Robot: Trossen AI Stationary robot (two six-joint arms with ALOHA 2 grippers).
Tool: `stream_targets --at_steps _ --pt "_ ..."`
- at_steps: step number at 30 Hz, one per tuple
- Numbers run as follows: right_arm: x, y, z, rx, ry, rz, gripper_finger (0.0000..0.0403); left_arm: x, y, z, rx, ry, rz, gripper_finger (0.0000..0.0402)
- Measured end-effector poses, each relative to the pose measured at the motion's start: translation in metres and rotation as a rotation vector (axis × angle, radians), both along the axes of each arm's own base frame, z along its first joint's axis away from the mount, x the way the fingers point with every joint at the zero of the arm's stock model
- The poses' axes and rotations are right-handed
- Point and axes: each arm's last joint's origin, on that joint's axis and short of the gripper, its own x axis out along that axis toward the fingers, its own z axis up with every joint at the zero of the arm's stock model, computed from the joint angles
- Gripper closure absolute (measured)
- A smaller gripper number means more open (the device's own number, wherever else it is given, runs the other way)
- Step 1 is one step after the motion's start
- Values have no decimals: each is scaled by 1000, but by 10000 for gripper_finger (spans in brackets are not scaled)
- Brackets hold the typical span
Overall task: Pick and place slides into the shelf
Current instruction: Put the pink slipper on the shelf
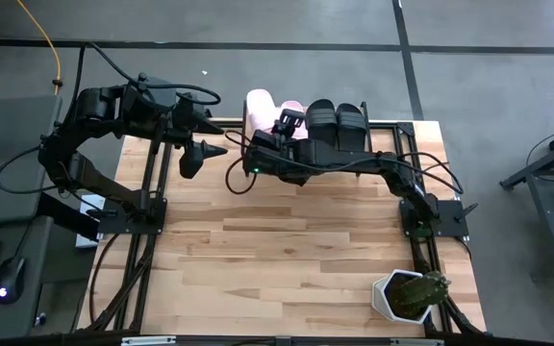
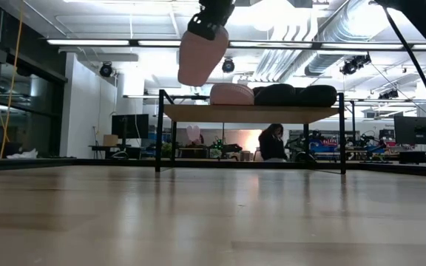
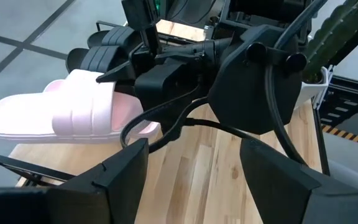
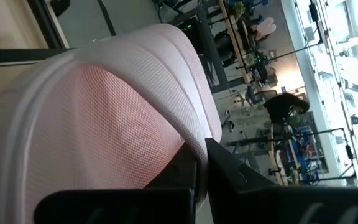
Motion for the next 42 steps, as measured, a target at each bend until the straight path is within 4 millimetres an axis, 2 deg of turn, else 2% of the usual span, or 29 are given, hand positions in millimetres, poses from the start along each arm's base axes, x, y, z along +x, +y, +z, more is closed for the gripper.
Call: stream_targets --at_steps 12,18,23,42 --pt "5 -14 -8 6 -14 -36 402 0 0 0 0 0 0 158" --pt "16 -22 -27 -24 60 -50 402 0 0 0 0 -2 0 158" --pt "15 -27 -24 -47 12 -89 403 0 0 0 -3 3 -2 158" --pt "29 -31 -47 -12 31 -70 403 0 0 -1 -2 9 0 158"
